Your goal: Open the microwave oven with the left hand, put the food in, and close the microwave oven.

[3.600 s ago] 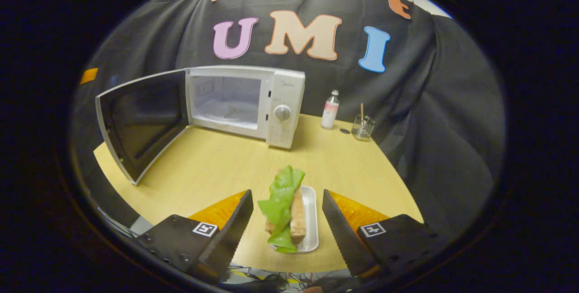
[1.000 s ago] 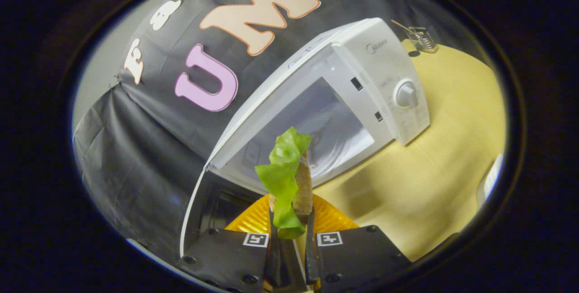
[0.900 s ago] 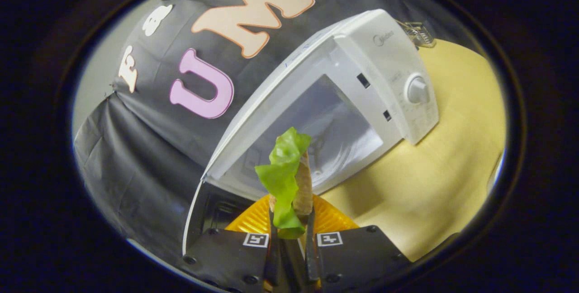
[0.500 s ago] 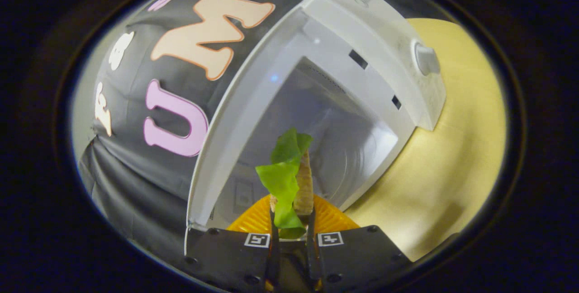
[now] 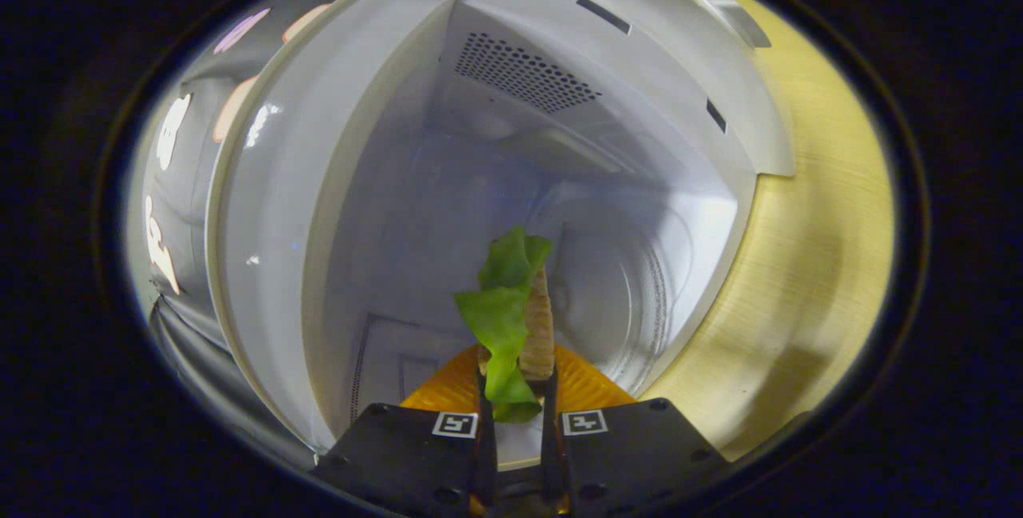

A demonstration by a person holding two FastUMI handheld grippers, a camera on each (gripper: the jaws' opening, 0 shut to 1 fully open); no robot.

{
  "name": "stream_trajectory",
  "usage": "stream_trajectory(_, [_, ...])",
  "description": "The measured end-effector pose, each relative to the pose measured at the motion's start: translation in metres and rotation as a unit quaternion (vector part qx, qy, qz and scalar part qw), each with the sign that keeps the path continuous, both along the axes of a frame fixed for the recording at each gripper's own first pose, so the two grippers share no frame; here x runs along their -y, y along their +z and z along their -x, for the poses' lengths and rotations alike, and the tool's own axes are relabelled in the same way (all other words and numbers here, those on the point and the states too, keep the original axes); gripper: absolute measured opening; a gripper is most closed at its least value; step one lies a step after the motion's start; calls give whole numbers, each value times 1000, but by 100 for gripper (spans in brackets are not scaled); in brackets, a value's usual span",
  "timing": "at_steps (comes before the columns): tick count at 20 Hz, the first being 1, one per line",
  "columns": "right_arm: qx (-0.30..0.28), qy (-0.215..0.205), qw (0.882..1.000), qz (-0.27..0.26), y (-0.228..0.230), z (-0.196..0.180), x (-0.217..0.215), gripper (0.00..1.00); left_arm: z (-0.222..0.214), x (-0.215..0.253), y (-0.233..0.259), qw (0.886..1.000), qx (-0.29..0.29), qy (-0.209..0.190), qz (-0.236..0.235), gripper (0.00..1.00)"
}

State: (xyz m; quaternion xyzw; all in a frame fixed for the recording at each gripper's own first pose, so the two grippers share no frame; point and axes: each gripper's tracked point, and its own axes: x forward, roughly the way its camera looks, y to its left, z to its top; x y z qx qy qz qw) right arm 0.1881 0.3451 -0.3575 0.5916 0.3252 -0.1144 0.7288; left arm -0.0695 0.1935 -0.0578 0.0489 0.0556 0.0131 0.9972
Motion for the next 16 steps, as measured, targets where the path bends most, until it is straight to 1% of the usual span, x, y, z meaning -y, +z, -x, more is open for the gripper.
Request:
stream_trajectory(2, [-4, 4, 1000, 1, -9, -2, -1, 24, 0, -1, -2, 1000, -1, 3, 7, 97])
stream_trajectory(3, [-26, 13, 1000, 1, -21, 3, -3, 31, 0, -2, -2, 1000, -2, 4, 14, 97])
stream_trajectory(4, [-44, 18, 999, -1, -29, 10, -1, 41, 2, -3, -2, 1000, -2, 7, 19, 97])
stream_trajectory(5, [-35, 13, 999, 0, -31, 4, -2, 47, 2, -4, 0, 1000, 0, 10, 19, 97])
stream_trajectory(6, [-34, 19, 999, 19, -30, 5, 4, 65, 4, -5, 1, 1000, 2, 11, 15, 100])
stream_trajectory(7, [-33, 25, 998, 40, -29, 8, 10, 69, 4, -5, 3, 1000, 4, 12, 11, 100])
stream_trajectory(8, [-32, 30, 998, 50, -30, 9, 14, 75, 4, -4, 4, 1000, 6, 11, 7, 100])
stream_trajectory(9, [-32, 32, 998, 51, -27, 11, 15, 72, 4, -3, 7, 1000, 9, 8, 7, 97])
stream_trajectory(10, [-34, 37, 997, 56, -24, 14, 19, 78, 3, -2, 8, 1000, 12, 8, 7, 97])
stream_trajectory(11, [-32, 40, 996, 70, -20, 15, 26, 78, 2, -1, 8, 1000, 12, 7, 11, 97])
stream_trajectory(13, [-32, 52, 991, 123, -19, 19, 46, 93, 2, 2, 4, 1000, 9, 6, 18, 97])
stream_trajectory(14, [-33, 59, 987, 149, -22, 23, 51, 89, 4, 3, 5, 1000, 10, 6, 21, 97])
stream_trajectory(15, [-32, 70, 983, 164, -26, 28, 56, 89, 3, 4, 6, 1000, 11, 6, 21, 97])
stream_trajectory(16, [-27, 81, 981, 175, -25, 31, 59, 99, 4, 3, 6, 1000, 12, 6, 20, 97])
